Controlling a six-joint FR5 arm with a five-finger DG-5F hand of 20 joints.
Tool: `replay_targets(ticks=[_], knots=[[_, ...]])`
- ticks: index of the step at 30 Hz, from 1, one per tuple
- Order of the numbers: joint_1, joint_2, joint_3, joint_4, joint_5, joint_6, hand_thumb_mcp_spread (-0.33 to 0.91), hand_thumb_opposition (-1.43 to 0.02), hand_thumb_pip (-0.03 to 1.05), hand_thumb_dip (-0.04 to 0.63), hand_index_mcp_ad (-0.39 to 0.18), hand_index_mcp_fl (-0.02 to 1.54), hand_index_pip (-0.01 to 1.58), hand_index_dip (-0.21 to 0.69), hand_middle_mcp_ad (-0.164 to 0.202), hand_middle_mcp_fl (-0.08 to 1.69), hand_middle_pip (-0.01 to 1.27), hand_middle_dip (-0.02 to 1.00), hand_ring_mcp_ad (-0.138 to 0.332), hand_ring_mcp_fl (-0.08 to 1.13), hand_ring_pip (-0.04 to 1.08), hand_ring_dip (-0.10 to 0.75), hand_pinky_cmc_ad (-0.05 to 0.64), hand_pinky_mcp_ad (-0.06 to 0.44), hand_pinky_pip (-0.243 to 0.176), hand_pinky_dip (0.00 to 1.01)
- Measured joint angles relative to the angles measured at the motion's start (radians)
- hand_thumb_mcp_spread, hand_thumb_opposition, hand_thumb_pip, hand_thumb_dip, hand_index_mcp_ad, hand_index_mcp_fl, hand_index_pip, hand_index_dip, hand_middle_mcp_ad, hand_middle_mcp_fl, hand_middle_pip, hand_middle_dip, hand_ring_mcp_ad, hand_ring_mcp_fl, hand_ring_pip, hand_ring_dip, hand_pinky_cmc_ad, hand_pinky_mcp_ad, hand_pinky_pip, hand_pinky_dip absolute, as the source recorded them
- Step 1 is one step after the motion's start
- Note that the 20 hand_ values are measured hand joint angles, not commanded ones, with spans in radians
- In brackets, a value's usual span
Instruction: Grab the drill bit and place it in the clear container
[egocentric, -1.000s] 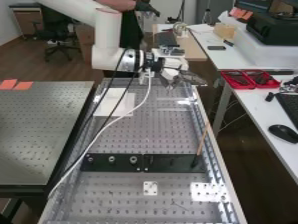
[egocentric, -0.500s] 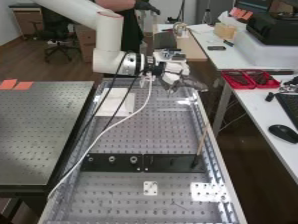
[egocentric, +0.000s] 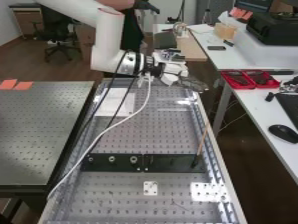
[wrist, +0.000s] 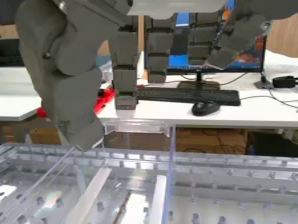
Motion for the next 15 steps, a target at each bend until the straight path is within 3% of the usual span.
replay_targets(ticks=[8, 12, 15], knots=[[-0.017, 0.064, -0.039, 0.02, -0.016, 0.014, 0.41, -0.79, 0.56, 0.253, -0.096, 0.63, 0.05, 0.567, 0.024, 0.2, 0.11, 0.24, 0.18, 0.02, 0.09, 0.082, 0.316, 0.145, -0.056, 0.15], [-0.04, 0.147, -0.083, 0.043, -0.021, 0.022, 0.35, -0.76, 0.45, 0.251, -0.091, 0.61, 0.03, 0.571, 0.028, 0.2, 0.11, 0.24, 0.187, 0.02, 0.09, 0.082, 0.312, 0.145, -0.058, 0.16], [-0.056, 0.203, -0.109, 0.047, -0.018, 0.029, 0.32, -0.74, 0.41, 0.201, -0.091, 0.59, 0.03, 0.564, 0.026, 0.2, 0.11, 0.24, 0.183, 0.03, 0.08, 0.082, 0.312, 0.152, -0.061, 0.16]])
